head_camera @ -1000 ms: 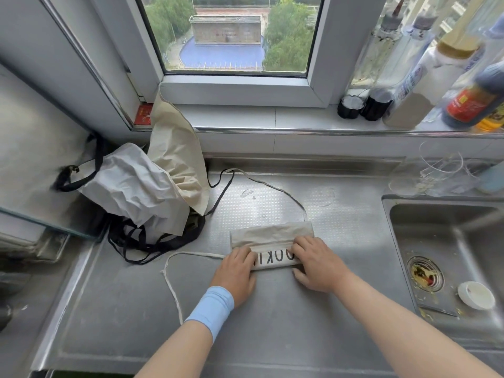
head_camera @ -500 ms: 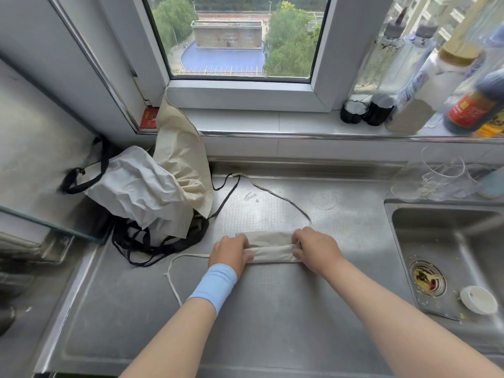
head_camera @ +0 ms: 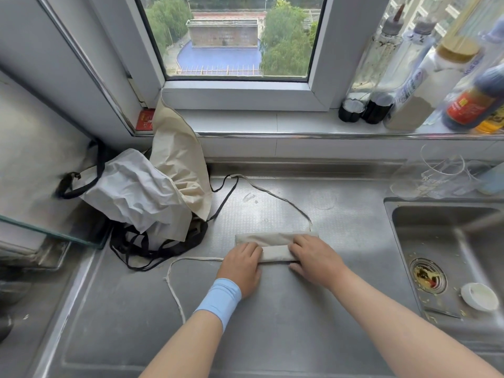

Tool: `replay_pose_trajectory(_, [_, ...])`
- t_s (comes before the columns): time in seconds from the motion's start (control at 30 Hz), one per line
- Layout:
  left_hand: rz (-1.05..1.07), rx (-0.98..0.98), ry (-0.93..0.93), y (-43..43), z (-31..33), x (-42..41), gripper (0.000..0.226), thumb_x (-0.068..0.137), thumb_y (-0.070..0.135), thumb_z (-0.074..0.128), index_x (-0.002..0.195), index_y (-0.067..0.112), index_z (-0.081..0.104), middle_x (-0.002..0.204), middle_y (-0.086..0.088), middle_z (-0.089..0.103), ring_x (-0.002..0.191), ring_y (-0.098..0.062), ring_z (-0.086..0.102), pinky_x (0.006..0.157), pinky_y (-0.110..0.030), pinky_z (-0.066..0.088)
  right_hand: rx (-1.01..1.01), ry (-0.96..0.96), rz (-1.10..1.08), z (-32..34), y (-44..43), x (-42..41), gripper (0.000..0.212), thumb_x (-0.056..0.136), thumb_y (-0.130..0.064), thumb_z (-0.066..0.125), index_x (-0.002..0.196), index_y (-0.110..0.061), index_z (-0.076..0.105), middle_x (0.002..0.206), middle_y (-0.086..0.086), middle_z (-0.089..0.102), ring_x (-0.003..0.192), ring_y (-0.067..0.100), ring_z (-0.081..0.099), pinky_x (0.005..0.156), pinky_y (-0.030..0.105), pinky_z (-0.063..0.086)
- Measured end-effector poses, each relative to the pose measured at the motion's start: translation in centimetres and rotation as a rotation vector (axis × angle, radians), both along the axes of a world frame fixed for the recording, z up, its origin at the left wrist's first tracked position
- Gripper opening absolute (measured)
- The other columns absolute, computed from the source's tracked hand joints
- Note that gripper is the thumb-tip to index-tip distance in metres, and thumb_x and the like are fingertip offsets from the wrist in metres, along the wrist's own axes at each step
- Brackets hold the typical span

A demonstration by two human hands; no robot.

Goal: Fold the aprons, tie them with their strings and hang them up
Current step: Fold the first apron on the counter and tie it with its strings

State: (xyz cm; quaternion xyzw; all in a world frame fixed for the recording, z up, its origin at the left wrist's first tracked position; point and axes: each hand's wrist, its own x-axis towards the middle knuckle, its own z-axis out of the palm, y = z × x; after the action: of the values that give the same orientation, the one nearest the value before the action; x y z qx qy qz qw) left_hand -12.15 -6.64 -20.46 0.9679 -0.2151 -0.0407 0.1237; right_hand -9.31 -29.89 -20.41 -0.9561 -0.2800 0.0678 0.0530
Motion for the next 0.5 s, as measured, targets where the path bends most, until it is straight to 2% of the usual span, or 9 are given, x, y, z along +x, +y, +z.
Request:
replay_pose_trajectory(0.07, [0.038,-0.047,0.021,0.7,-0.1,0.5,0.033,0.061,0.014,0.075,0.091,0.020,0.067,0.095,0.006,0.063,0.084,-0.019,0.060,0.064,-0.027,0.049,-0.009,0.037,-0.001,0.3,-0.1,0.3,0.017,0.079,-0.027,0.075,0.079,-0.013,0.065,0.084,0.005,0.060,0.075,0.026,0.062,0.063,0.034,0.051])
replay_pose_trajectory(0.13, [0.094,-0.110,0.058,1.4,-0.4,1.1,0.026,0.072,0.016,0.076,0.097,0.024,0.069,0.099,0.009,0.064,0.091,-0.016,0.058,0.066,-0.027,0.050,0.014,0.074,-0.052,0.6,0.2,0.9,0.016,0.093,-0.025,0.058,0.088,-0.011,0.066,0.093,0.007,0.059,0.084,0.028,0.059,0.070,0.037,0.049])
replay_pose_trajectory(0.23, [0.185,-0.135,0.173,1.9,-0.1,2.4,0.020,0.095,0.030,0.054,0.112,0.028,0.065,0.107,0.005,0.054,0.098,-0.017,0.048,0.074,-0.032,0.047,0.046,0.169,-0.158,1.0,0.3,2.1,0.027,0.101,-0.029,0.043,0.102,-0.012,0.064,0.104,0.004,0.055,0.096,0.026,0.055,0.079,0.036,0.046])
replay_pose_trajectory(0.33, [0.253,-0.074,0.275,1.9,0.4,4.3,0.025,0.099,0.035,0.045,0.115,0.023,0.061,0.110,0.000,0.053,0.103,-0.023,0.050,0.083,-0.033,0.042,0.101,0.241,-0.274,0.6,0.4,3.3,0.026,0.100,-0.030,0.047,0.101,-0.011,0.064,0.109,0.005,0.051,0.095,0.029,0.058,0.083,0.039,0.048])
replay_pose_trajectory(0.4, [0.324,-0.098,0.317,1.6,0.5,5.4,0.021,0.098,0.036,0.049,0.109,0.022,0.058,0.109,-0.001,0.053,0.104,-0.024,0.052,0.082,-0.034,0.042,0.133,0.263,-0.337,0.7,0.7,3.9,0.020,0.098,-0.026,0.053,0.110,-0.012,0.061,0.115,0.005,0.048,0.103,0.026,0.053,0.086,0.037,0.046])
replay_pose_trajectory(0.5, [0.421,-0.081,0.315,1.4,0.1,6.4,0.020,0.092,0.036,0.058,0.107,0.023,0.057,0.114,0.001,0.047,0.112,-0.021,0.044,0.087,-0.035,0.043,0.084,0.187,-0.354,0.8,1.3,4.6,0.031,0.091,-0.019,0.060,0.121,-0.020,0.053,0.117,0.004,0.048,0.109,0.025,0.047,0.087,0.035,0.041])
